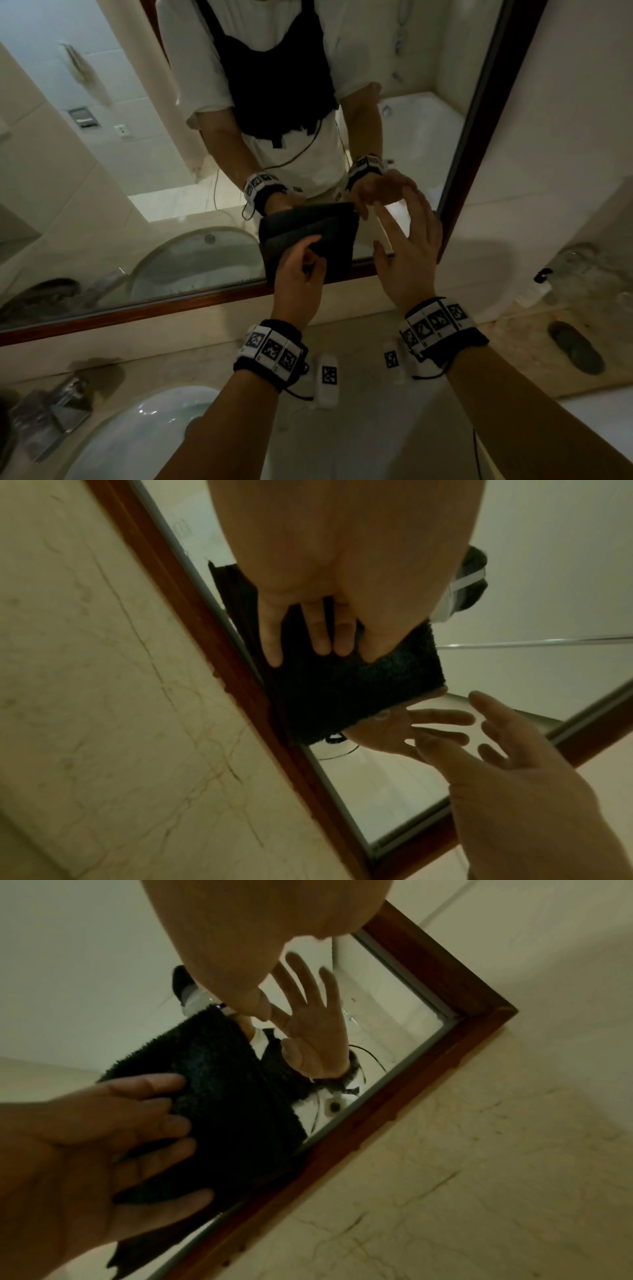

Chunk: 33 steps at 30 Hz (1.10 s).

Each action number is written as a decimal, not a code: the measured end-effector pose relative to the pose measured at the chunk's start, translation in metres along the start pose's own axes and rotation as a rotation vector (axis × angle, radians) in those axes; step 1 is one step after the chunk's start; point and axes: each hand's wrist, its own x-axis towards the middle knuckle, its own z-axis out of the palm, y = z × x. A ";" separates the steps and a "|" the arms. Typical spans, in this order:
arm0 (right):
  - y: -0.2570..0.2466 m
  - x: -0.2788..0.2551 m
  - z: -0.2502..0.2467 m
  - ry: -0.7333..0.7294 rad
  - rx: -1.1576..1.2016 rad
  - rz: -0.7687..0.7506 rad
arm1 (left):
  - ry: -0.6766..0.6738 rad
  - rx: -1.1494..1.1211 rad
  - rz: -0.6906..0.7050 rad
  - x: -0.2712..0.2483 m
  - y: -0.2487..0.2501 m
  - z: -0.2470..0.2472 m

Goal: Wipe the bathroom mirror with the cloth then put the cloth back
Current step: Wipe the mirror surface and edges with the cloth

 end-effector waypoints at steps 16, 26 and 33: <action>-0.004 -0.013 0.046 -0.105 -0.117 0.078 | 0.143 0.168 -0.015 -0.008 -0.042 -0.022; -0.004 -0.014 0.050 -0.121 -0.137 0.100 | 0.145 0.365 0.061 -0.013 -0.051 -0.052; -0.002 -0.014 0.052 -0.111 -0.130 0.089 | 0.112 0.294 0.018 -0.014 -0.066 -0.061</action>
